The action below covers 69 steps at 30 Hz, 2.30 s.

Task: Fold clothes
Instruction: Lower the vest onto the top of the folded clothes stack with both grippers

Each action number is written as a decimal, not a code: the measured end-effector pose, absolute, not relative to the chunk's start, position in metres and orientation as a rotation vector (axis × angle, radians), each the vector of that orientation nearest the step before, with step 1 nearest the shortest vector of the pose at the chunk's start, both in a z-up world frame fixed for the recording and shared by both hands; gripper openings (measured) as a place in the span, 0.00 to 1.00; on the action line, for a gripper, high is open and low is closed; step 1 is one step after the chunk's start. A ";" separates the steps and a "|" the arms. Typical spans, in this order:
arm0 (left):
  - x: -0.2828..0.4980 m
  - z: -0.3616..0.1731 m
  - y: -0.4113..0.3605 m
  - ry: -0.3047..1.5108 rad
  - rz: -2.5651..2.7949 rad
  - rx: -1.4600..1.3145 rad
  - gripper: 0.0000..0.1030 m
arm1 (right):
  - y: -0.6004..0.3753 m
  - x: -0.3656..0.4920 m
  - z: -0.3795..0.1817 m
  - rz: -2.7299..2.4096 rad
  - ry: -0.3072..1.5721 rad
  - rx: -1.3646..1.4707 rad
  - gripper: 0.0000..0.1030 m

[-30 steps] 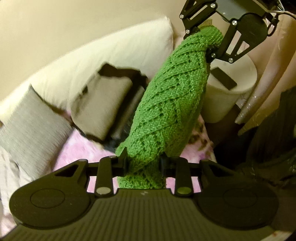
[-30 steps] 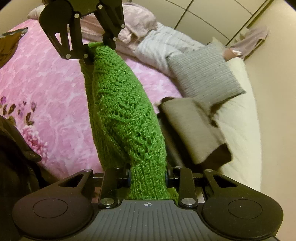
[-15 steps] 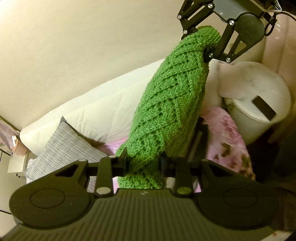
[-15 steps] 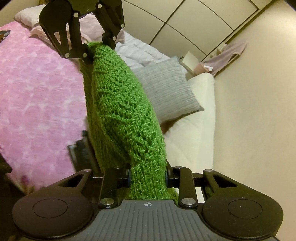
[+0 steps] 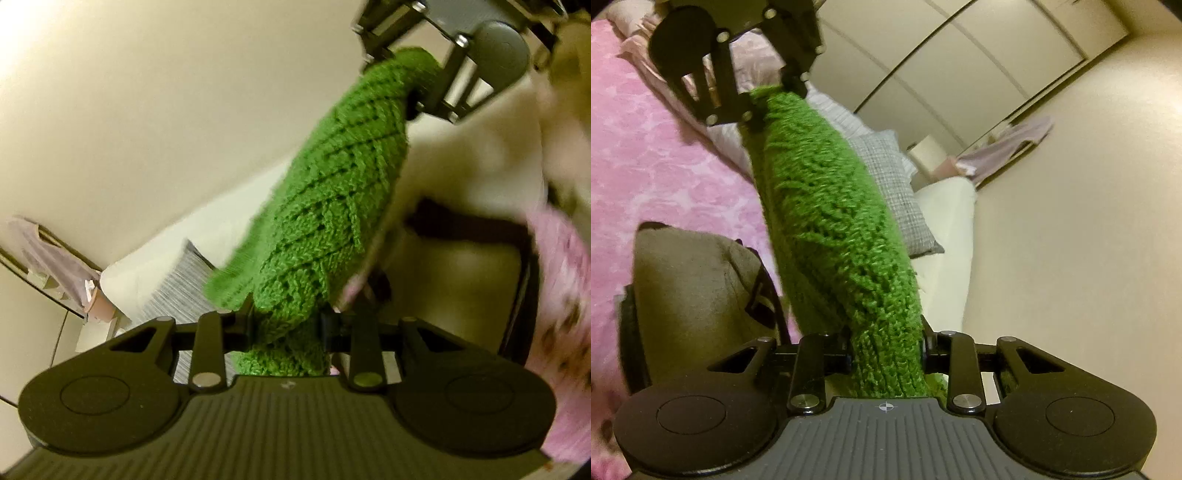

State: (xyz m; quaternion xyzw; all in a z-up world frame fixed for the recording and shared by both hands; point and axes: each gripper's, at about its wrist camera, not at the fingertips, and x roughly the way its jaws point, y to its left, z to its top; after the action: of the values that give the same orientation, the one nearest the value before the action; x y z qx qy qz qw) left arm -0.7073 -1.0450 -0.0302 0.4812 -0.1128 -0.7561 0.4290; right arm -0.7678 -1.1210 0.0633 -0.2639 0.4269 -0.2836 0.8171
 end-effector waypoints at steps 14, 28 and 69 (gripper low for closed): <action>-0.724 -0.170 -0.986 -0.419 -1.804 1.307 0.27 | -1.067 -0.792 -0.082 -0.576 0.989 -0.628 0.35; -0.747 -0.177 -0.989 -0.458 -1.775 1.331 0.27 | -1.057 -0.799 -0.095 -0.614 1.018 -0.582 0.31; -0.677 -0.105 -1.008 0.029 -1.929 1.060 0.33 | -1.034 -0.819 -0.077 -0.672 1.060 -0.449 0.28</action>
State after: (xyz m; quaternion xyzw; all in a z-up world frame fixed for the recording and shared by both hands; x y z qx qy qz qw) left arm -0.6773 -1.0085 -0.1047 0.4293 0.0116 -0.7813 0.4530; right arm -0.8189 -1.0344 -0.0774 -0.2085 0.4916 -0.3118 0.7859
